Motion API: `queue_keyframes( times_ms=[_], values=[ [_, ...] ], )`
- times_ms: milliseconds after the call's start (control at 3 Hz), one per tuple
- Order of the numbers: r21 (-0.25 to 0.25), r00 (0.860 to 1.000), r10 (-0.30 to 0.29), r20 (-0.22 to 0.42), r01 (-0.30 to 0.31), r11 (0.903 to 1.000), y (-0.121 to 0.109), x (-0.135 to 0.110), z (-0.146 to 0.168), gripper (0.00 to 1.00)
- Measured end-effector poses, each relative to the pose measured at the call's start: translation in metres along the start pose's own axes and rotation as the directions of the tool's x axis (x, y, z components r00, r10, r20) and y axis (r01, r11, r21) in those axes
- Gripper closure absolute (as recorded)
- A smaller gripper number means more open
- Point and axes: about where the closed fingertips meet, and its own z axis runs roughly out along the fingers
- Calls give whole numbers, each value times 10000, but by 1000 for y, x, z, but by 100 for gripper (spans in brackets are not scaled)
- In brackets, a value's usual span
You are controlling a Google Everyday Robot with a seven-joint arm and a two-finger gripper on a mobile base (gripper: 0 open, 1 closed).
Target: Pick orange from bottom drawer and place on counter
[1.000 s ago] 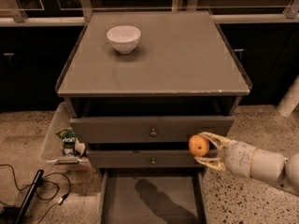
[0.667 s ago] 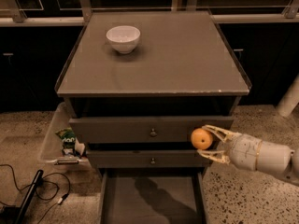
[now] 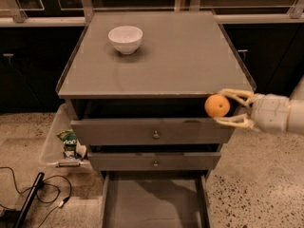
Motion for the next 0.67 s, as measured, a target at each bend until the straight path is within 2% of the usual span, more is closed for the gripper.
queue_keyframes(
  times_ms=[333,667],
  values=[
    [-20,9996,-110,241,111,9999,-48,-36,-13,100],
    [-210,9965,-623,550,635,9978,-89,-79,-5,100]
  ],
)
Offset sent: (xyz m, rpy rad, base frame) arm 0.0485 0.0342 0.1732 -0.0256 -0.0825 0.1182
